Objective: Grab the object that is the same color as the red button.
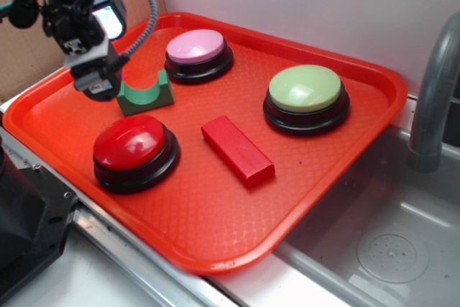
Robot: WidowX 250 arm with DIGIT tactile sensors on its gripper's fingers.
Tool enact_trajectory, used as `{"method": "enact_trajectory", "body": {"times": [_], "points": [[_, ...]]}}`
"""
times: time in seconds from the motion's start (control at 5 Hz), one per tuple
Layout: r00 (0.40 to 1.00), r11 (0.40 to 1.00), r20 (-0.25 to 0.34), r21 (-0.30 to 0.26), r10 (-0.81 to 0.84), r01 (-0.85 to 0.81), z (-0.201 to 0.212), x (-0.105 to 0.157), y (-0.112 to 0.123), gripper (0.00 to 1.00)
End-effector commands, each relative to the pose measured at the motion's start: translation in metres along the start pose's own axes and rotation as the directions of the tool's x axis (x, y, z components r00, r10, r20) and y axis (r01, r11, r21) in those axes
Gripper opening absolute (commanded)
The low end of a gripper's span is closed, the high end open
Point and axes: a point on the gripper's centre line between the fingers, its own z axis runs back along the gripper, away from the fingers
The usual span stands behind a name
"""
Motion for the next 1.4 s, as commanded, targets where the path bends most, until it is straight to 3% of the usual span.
{"method": "enact_trajectory", "body": {"times": [0.0,0.2,0.4,0.8,1.2], "points": [[0.905,0.875,0.063,-0.234,-0.421,0.424,-0.050,0.015,0.005,1.00],[0.784,0.748,0.115,-0.243,-0.610,0.617,-0.077,0.022,-0.001,1.00],[0.716,0.695,0.107,-0.179,-0.690,0.697,-0.097,0.026,-0.006,1.00],[0.690,0.682,0.099,-0.109,-0.717,0.724,-0.111,0.037,-0.017,1.00],[0.674,0.663,0.088,-0.122,-0.734,0.738,-0.126,0.049,-0.020,1.00]]}}
